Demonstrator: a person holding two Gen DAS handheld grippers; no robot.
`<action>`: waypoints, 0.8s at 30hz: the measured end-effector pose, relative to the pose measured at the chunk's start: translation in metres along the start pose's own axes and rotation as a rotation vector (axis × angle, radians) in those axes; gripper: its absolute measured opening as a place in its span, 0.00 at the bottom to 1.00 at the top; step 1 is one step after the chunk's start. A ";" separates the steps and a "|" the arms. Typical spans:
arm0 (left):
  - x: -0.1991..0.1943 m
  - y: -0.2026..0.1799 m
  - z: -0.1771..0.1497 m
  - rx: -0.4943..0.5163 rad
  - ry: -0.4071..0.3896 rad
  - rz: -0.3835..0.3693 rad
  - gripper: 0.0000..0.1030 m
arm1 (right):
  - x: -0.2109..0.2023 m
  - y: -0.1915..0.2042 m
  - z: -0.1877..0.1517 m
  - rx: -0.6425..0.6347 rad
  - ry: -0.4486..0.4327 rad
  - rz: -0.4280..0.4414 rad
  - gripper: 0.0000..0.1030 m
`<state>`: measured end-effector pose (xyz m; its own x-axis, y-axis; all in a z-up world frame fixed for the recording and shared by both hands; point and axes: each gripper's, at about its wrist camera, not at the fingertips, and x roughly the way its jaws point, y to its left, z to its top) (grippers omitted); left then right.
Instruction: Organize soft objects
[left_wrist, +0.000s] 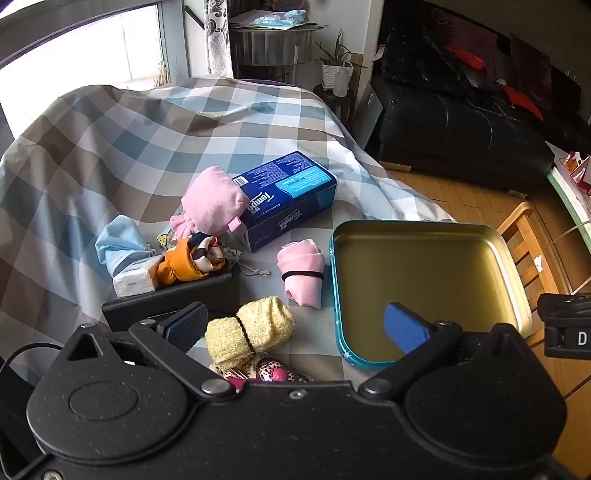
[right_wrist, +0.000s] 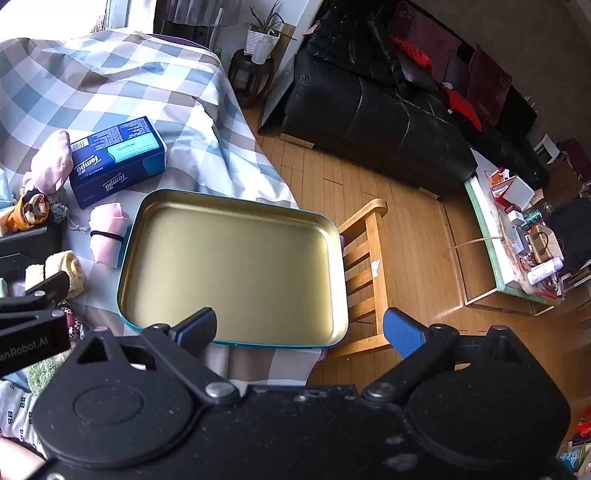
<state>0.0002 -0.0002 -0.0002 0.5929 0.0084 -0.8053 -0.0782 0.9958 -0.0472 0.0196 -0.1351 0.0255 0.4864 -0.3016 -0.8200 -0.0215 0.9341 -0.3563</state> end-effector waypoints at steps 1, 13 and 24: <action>0.000 0.000 0.000 0.002 0.002 0.002 0.96 | 0.000 0.000 0.000 -0.002 0.000 -0.003 0.94; 0.000 0.001 0.000 -0.007 -0.001 -0.015 0.96 | 0.000 0.001 0.000 -0.005 0.001 -0.005 0.95; 0.002 0.003 -0.002 -0.006 0.003 -0.013 0.96 | 0.000 0.001 -0.001 -0.004 0.001 -0.007 0.95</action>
<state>-0.0011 0.0022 -0.0030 0.5917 -0.0045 -0.8061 -0.0757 0.9953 -0.0611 0.0190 -0.1343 0.0249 0.4859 -0.3079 -0.8180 -0.0217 0.9314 -0.3635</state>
